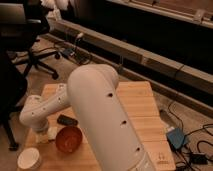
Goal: Place the white sponge in the ceramic bowl
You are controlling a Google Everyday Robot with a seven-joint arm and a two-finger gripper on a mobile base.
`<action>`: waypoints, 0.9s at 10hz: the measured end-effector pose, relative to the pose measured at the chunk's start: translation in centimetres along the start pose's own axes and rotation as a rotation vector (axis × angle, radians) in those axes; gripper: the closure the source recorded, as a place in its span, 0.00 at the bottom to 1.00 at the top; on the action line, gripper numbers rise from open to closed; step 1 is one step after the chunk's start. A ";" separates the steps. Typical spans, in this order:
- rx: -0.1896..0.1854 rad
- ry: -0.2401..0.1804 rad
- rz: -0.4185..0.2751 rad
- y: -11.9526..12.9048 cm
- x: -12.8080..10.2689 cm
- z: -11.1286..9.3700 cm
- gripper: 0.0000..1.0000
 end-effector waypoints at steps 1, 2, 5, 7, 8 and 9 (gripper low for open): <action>0.012 0.006 -0.004 -0.4 -0.1 -0.8 1.00; 0.027 0.018 -0.018 -0.4 -0.3 -2.3 1.00; 0.111 0.060 -0.090 -0.3 -1.9 -8.6 1.00; 0.171 0.091 -0.131 0.6 -2.7 -13.5 1.00; 0.177 0.098 -0.139 1.3 -2.8 -14.6 1.00; 0.183 0.104 -0.131 2.1 -2.4 -15.8 1.00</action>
